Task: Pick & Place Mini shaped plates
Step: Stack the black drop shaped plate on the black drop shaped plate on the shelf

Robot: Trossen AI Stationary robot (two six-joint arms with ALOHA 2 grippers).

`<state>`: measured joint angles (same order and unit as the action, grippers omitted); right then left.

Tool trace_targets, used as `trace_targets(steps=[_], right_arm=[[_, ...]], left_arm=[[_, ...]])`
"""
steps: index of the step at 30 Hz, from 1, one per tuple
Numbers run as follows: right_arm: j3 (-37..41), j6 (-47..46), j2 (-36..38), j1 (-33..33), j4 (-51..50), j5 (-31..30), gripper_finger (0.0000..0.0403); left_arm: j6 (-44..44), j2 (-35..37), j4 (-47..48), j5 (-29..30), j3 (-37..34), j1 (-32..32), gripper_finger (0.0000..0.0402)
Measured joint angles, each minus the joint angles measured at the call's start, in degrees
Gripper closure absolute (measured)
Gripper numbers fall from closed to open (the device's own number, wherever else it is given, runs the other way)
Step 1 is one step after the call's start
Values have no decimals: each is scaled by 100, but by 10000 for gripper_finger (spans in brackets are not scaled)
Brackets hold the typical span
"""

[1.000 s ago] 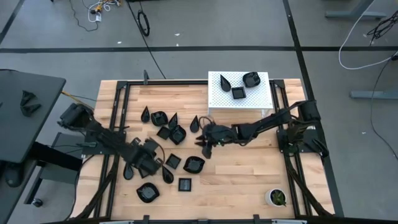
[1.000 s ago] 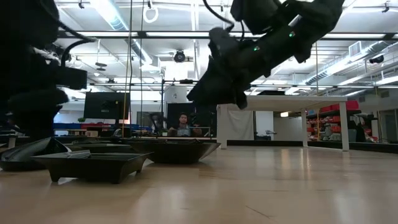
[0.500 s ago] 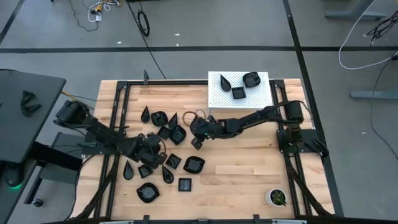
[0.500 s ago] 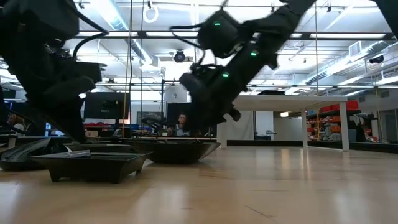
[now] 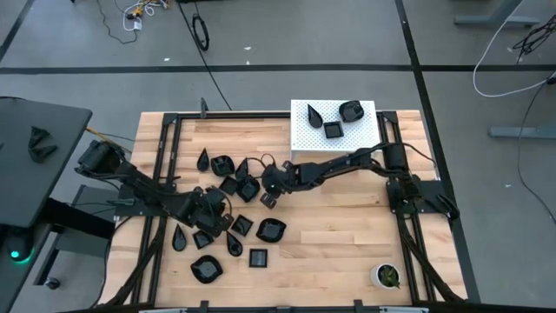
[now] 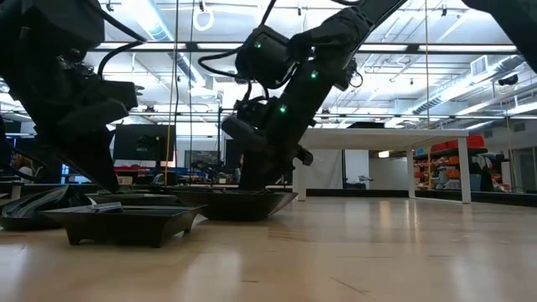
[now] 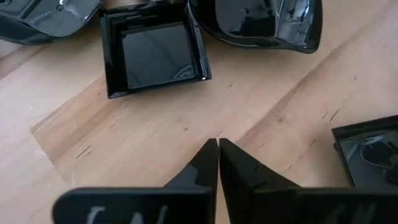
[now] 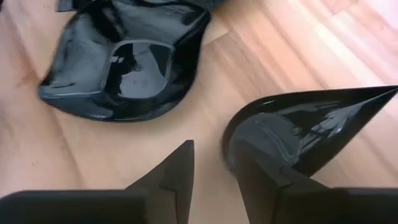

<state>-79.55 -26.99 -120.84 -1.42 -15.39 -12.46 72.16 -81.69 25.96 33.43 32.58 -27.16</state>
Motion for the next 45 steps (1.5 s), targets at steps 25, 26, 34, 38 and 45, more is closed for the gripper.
trace_targets(steps=[25, 26, 34, 38, 45], right_arm=[[136, 389, 612, 358, -1660, 1520, 285], [136, 397, 678, 401, -1771, 1436, 285], [136, -189, 1036, 545, -1858, -107, 285], [130, -562, 825, 536, -1582, -331, 285], [136, -831, 404, 449, -1322, -345, 285]], left_arm=[[-85, 0, -91, -2, 0, 0, 383], [-86, 0, -92, -2, 0, 0, 383], [-87, 0, -120, -2, 2, 0, 383], [-87, 0, -141, -2, 2, 0, 383], [-92, 0, -186, -2, 4, 0, 383]])
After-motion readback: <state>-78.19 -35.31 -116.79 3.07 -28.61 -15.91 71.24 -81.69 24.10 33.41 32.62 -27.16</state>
